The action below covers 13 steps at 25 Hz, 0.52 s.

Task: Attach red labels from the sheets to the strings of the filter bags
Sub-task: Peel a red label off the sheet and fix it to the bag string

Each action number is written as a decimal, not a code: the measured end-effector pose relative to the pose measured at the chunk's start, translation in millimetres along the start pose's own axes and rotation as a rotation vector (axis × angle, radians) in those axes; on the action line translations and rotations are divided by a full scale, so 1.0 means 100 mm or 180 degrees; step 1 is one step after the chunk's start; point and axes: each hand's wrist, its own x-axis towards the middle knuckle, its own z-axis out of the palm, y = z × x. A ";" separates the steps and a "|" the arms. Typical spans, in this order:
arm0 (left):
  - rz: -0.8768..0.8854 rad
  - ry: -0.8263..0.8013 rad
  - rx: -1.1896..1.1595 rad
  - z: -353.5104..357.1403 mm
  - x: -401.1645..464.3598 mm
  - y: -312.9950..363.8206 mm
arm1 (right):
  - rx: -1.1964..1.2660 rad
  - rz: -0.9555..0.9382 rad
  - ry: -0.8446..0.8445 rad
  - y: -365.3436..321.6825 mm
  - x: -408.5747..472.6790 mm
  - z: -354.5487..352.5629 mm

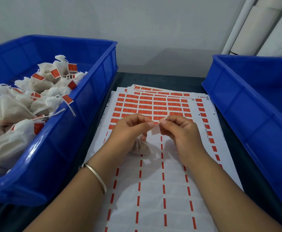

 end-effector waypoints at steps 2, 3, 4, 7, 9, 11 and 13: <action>0.0029 -0.0054 -0.0055 0.00 0.00 0.00 | 0.0058 0.0045 -0.0004 0.00 0.01 0.00; 0.0029 -0.0052 -0.0060 0.00 -0.01 0.00 | 0.0069 0.0070 0.0005 0.00 0.01 0.00; 0.0028 -0.0034 -0.0049 0.00 0.00 0.00 | 0.0074 0.0095 0.0024 0.00 0.01 0.00; 0.0038 0.0003 0.0039 0.01 -0.01 0.00 | 0.0098 0.0186 0.0071 0.02 0.02 0.01; 0.0081 0.0021 0.0147 0.02 -0.01 0.00 | 0.0157 0.0247 0.0064 0.02 0.01 0.01; 0.0106 0.0075 0.0280 0.02 0.00 0.00 | 0.0223 0.0291 0.0047 0.02 0.01 0.01; 0.0123 0.0094 0.0352 0.02 0.00 -0.01 | 0.0247 0.0307 0.0051 0.02 0.01 0.02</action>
